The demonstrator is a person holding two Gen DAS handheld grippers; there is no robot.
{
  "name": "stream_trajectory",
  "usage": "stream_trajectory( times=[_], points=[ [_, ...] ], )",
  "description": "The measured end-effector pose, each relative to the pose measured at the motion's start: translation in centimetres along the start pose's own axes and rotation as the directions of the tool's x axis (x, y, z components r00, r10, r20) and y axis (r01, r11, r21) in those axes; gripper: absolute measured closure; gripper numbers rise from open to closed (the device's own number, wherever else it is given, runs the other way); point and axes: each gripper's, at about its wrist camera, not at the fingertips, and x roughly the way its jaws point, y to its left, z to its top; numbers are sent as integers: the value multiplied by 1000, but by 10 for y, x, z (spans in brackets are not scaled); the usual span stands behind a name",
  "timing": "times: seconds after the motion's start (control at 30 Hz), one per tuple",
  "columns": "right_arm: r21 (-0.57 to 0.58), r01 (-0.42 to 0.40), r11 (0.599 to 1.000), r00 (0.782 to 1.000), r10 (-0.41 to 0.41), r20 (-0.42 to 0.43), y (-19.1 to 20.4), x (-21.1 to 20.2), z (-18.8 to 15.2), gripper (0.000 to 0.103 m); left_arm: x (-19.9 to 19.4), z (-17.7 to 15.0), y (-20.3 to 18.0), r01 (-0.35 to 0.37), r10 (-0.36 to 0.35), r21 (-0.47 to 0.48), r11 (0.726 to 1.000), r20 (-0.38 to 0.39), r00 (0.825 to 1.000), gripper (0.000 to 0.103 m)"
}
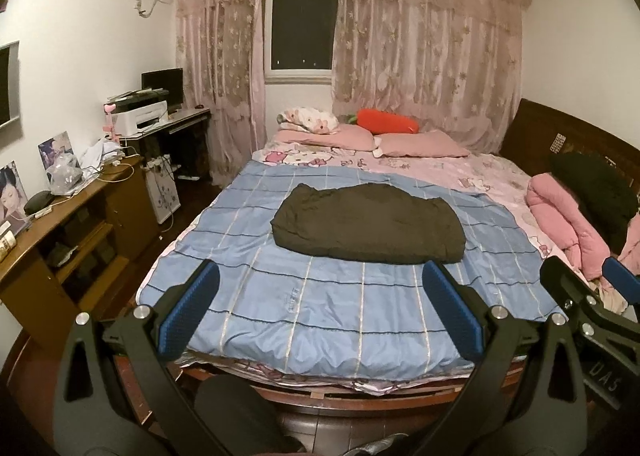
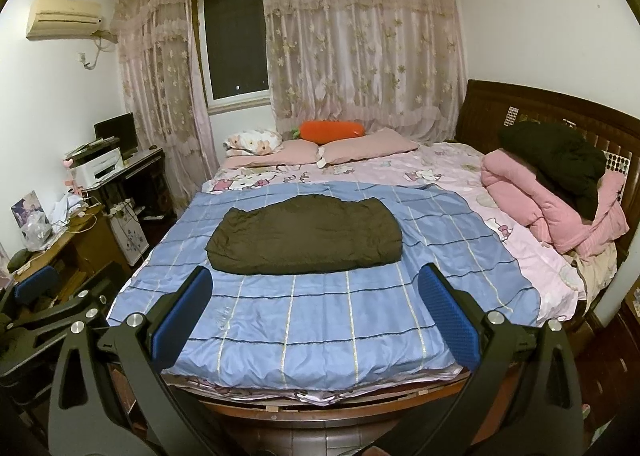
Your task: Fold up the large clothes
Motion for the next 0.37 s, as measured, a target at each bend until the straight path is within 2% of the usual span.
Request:
stream_trajectory(
  times=[0.13,0.27,0.37],
  points=[
    [2,-2,1000,1000,2,0,-1,0,0,1,1,0,1,10,-10,-2,1000,-9,1000,2],
    [1,-2,1000,1000,2,-1,-2,1,0,1,6,-3,3,50,-51,-24,998,-49,998,2],
    [-2,-1,1000,1000,1,-3,-3,1,0,1,8,-6,0,41,-41,-11,999,-51,998,2]
  ],
)
